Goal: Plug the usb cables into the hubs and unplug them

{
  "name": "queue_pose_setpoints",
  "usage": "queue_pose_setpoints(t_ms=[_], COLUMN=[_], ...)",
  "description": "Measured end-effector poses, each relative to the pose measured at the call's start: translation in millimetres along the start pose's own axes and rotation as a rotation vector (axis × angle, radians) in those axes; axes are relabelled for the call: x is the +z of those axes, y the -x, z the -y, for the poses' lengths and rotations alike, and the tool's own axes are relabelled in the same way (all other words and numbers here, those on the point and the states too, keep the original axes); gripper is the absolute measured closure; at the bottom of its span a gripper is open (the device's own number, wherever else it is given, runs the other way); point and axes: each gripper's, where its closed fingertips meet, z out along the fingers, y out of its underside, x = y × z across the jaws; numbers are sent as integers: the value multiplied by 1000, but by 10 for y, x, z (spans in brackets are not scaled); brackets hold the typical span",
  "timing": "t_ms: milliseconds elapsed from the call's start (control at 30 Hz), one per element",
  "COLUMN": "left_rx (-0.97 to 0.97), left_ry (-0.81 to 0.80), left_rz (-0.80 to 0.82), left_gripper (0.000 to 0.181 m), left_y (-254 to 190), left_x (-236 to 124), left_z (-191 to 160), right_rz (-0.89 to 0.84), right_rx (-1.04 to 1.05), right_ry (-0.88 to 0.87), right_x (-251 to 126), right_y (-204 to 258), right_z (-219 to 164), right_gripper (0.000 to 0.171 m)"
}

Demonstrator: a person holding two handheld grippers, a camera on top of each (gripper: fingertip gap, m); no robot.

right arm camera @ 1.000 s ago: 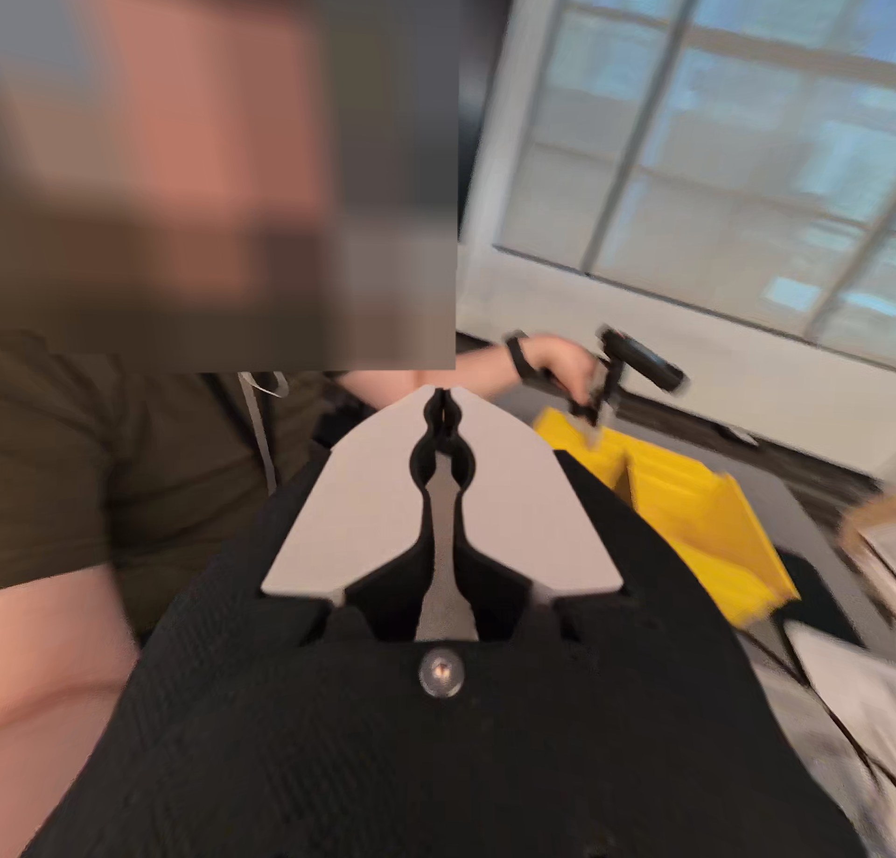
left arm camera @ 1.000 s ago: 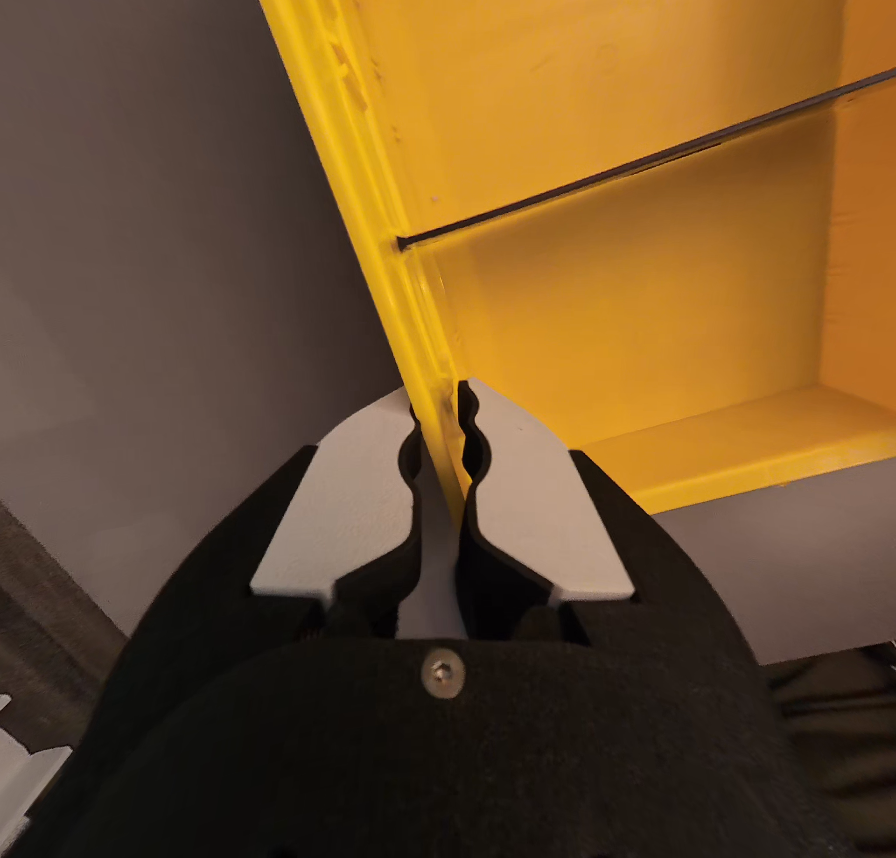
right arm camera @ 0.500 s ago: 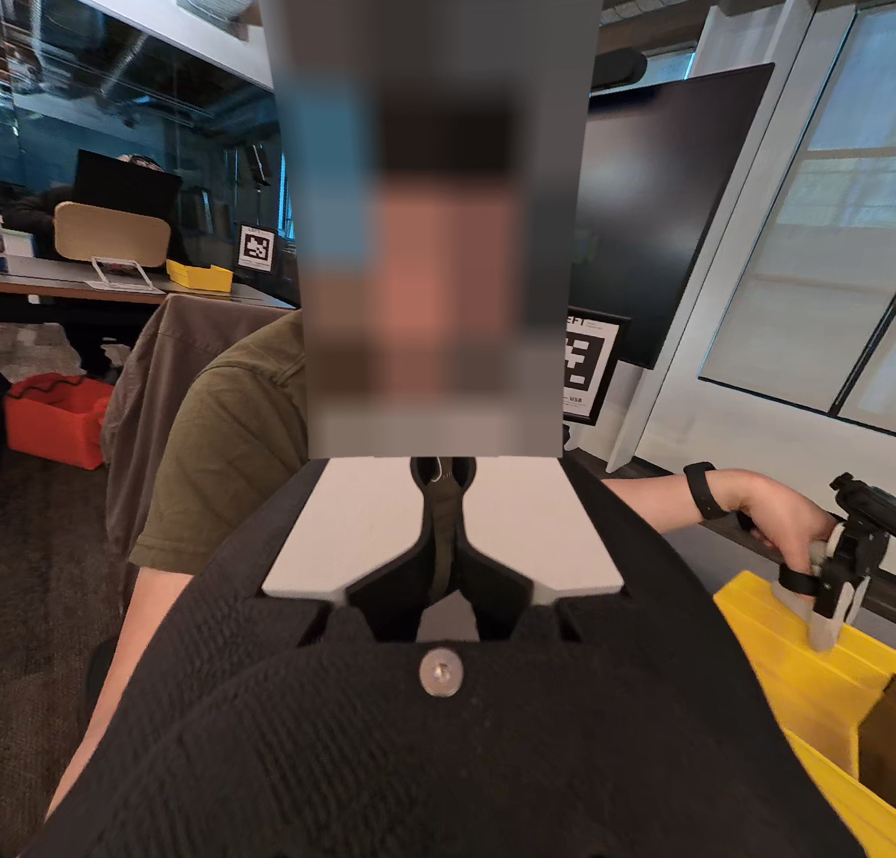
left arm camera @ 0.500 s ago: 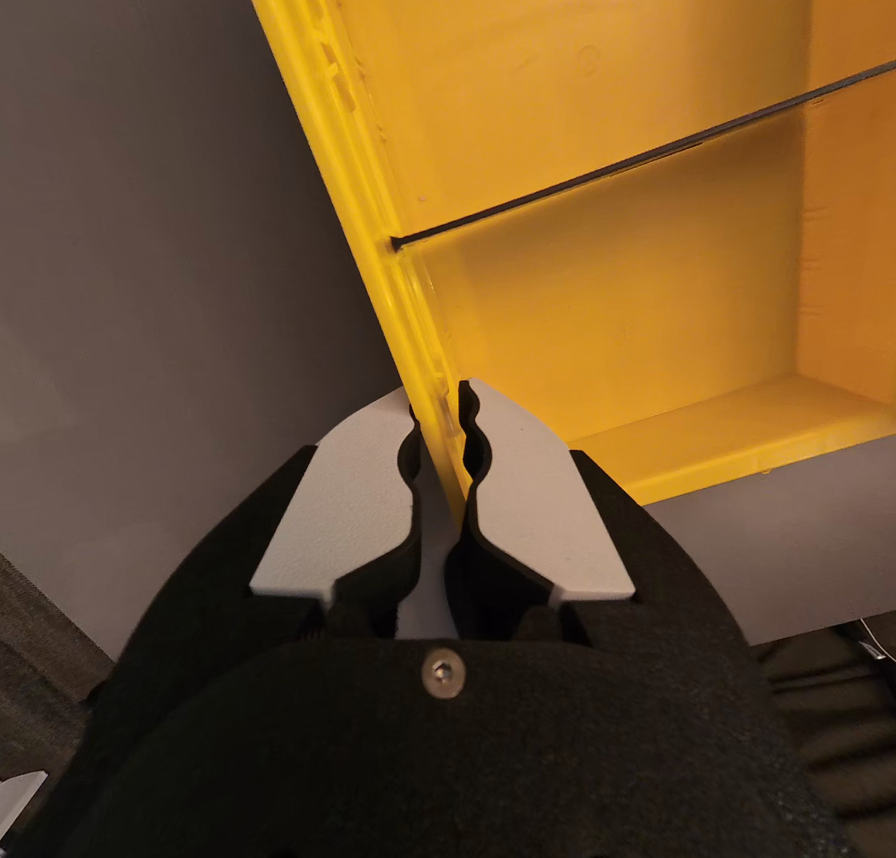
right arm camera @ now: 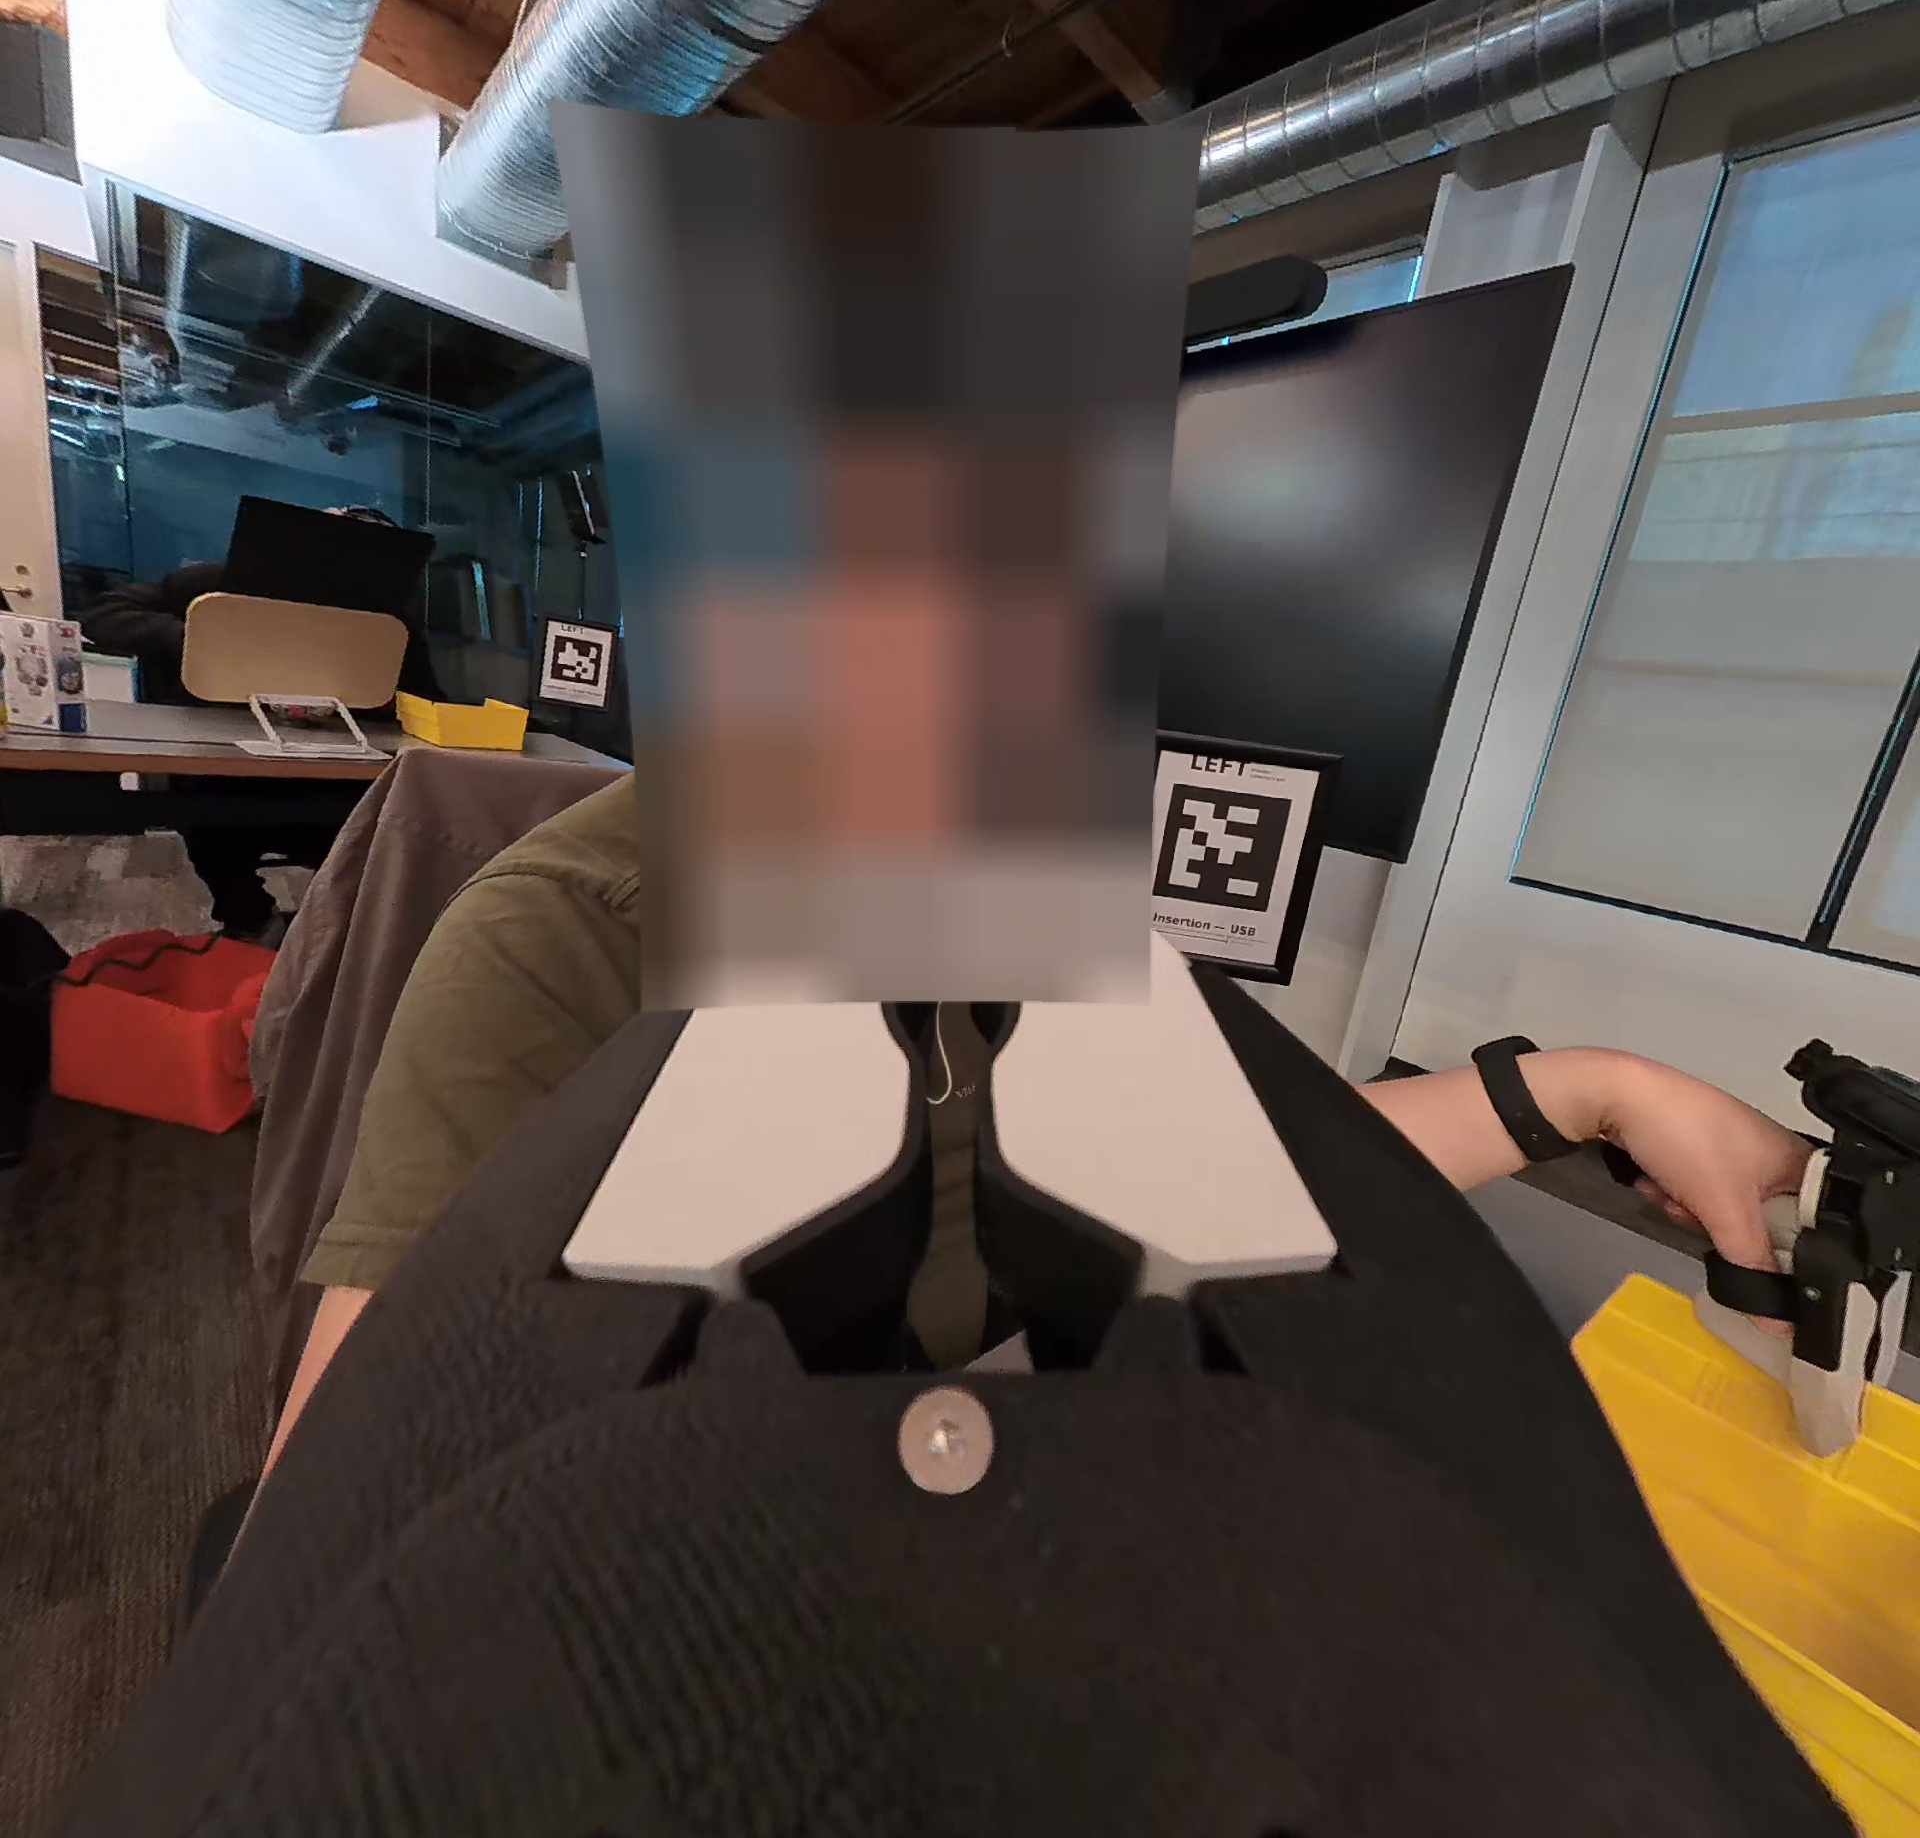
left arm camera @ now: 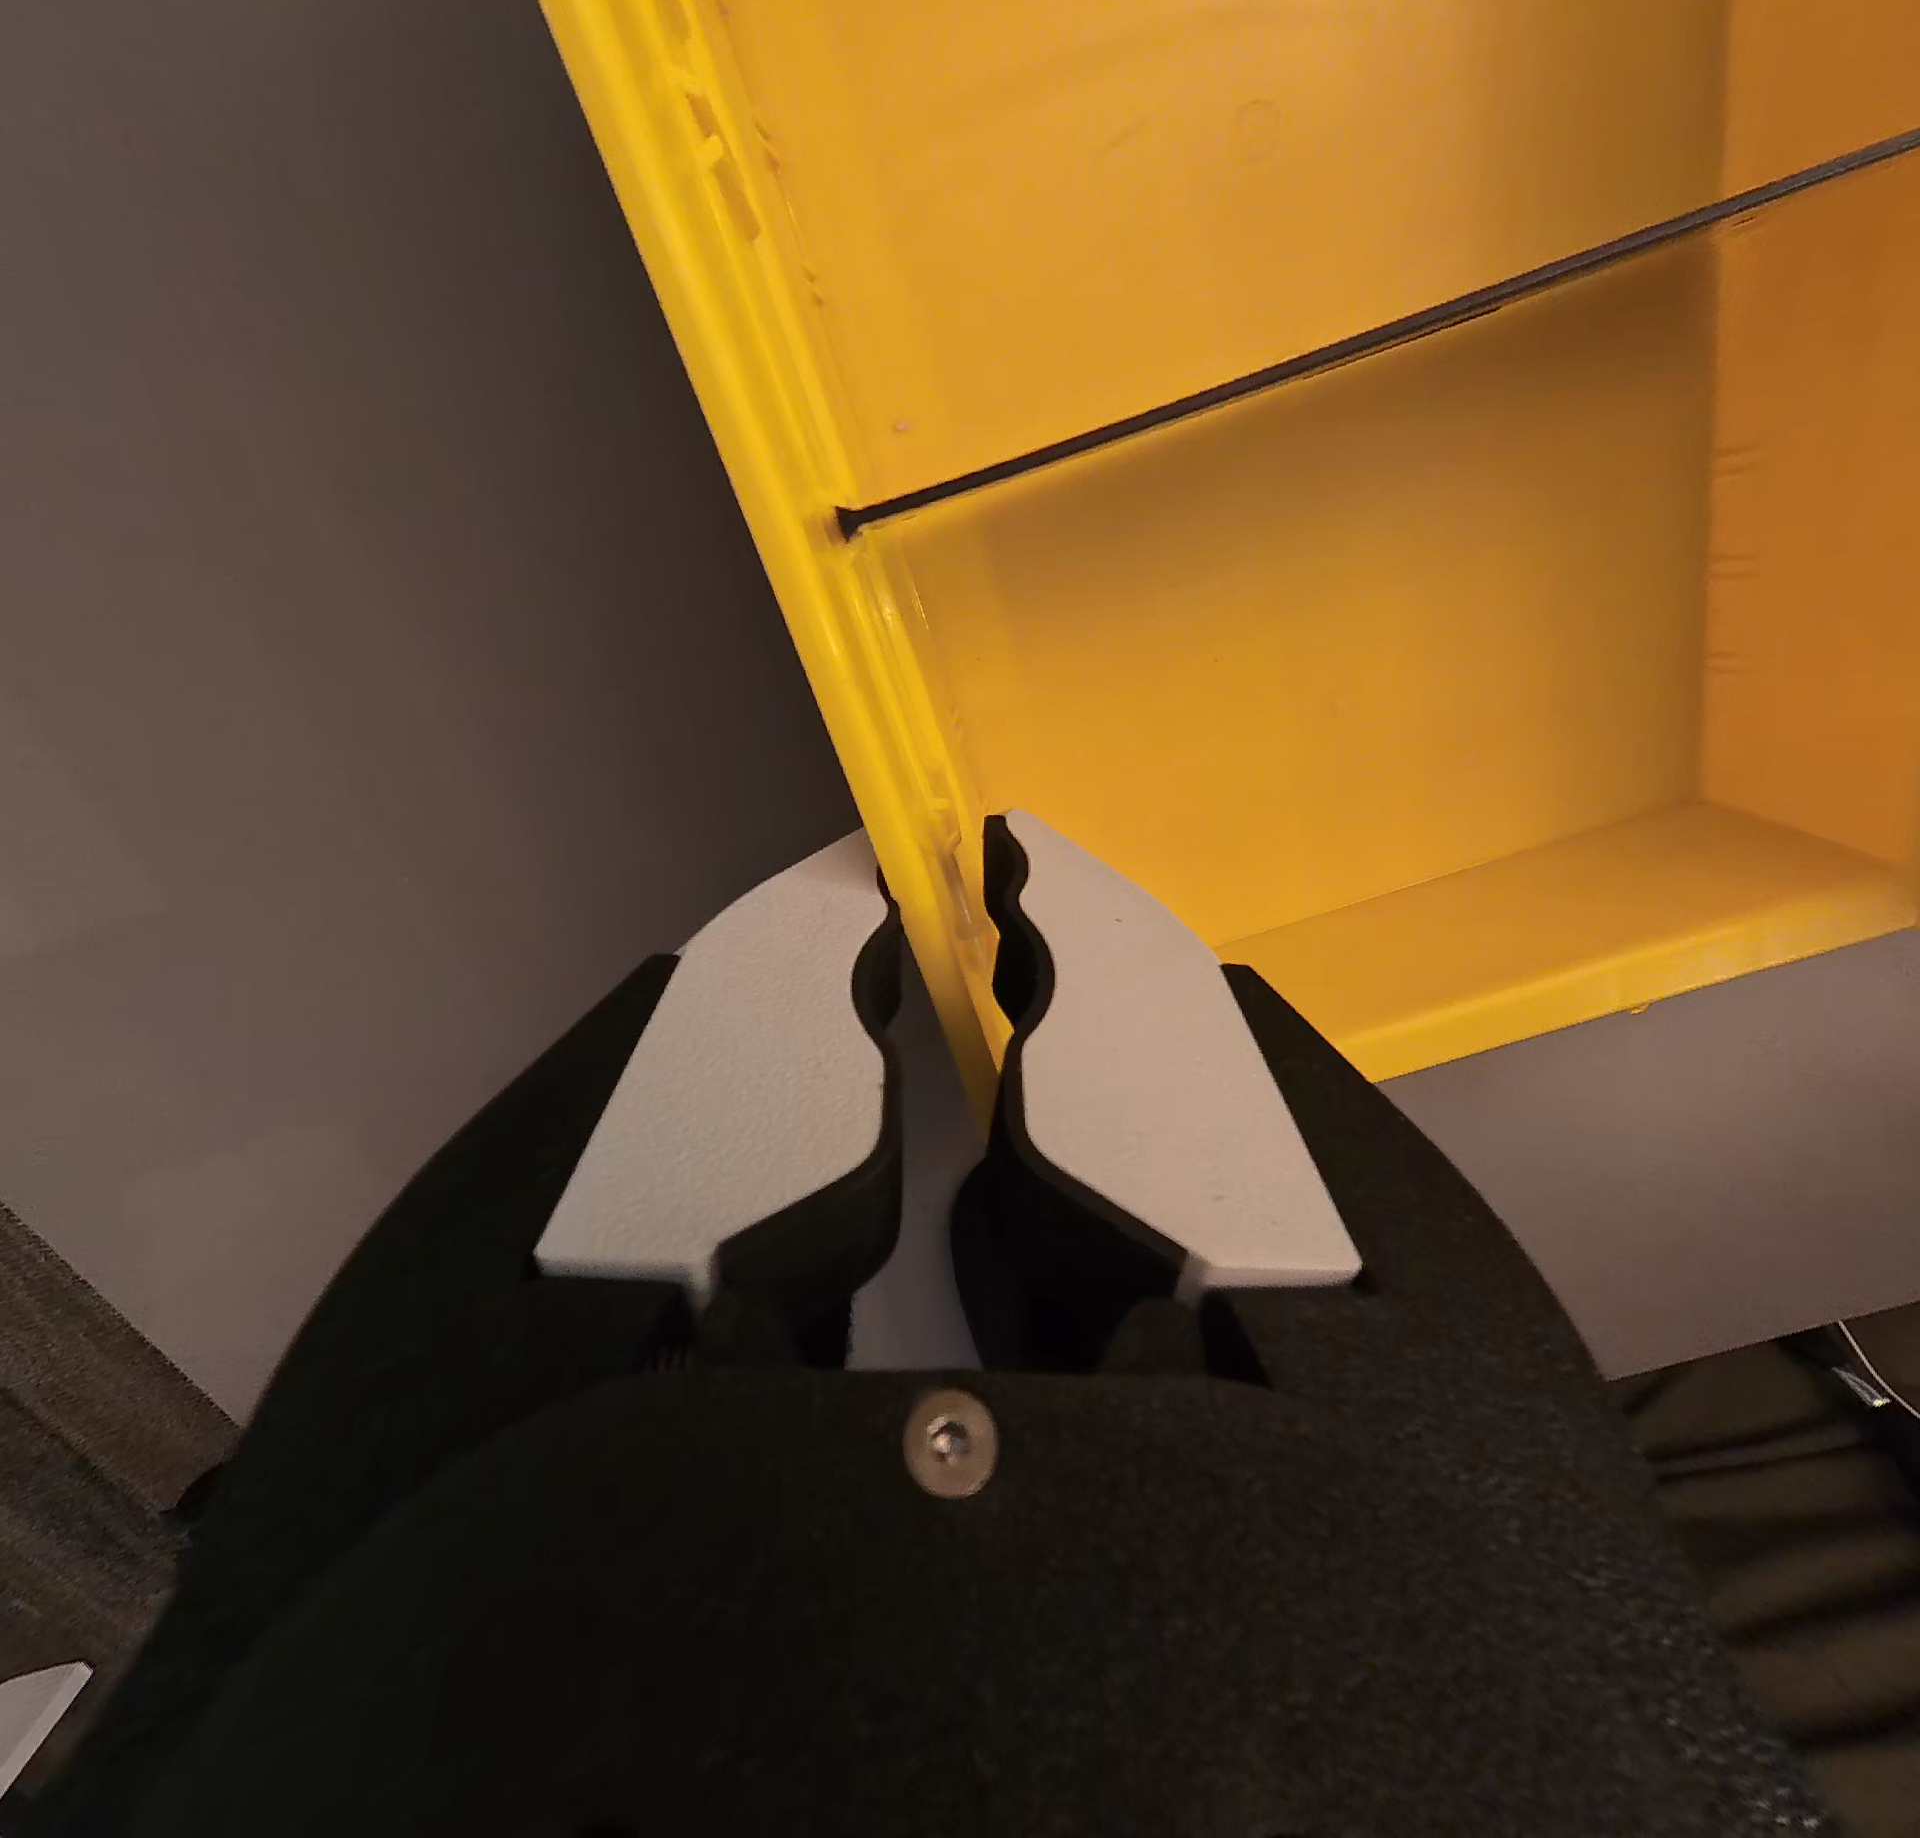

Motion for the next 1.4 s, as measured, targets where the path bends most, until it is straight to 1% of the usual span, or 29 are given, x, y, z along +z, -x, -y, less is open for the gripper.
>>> queue_pose_setpoints(t_ms=[300, 767, 833, 933, 1000, 1133, 1400], left_rx=[1, 1, 1, 11, 31, -3, -13], left_ry=[2, 5, 10, 61, 103, 33, -29], left_rz=[3, -5, -5, -27, -21, 22, 26], left_gripper=[169, 169, 168, 170, 170, 174, 171], left_y=[0, -4, -4, -37, -42, 32, 59], left_x=[5, 17, 25, 90, 136, 90, -44], left_z=[2, -2, -7, -74, -105, 23, 44], right_rz=[-50, 21, 25, 18, 3, -19, -30], right_rx=[6, -25, -34, -30, -24, -25, -33], right_ry=[36, 36, 42, 47, 49, 60, 51], right_x=[-3, 33, 52, 70, 69, 65, 46], right_y=[-96, 19, 31, 22, -8, -49, -61], right_z=[-75, -103, -115, -125, -131, -153, -141], right_gripper=[171, 171, 165, 162, 164, 171, 171])
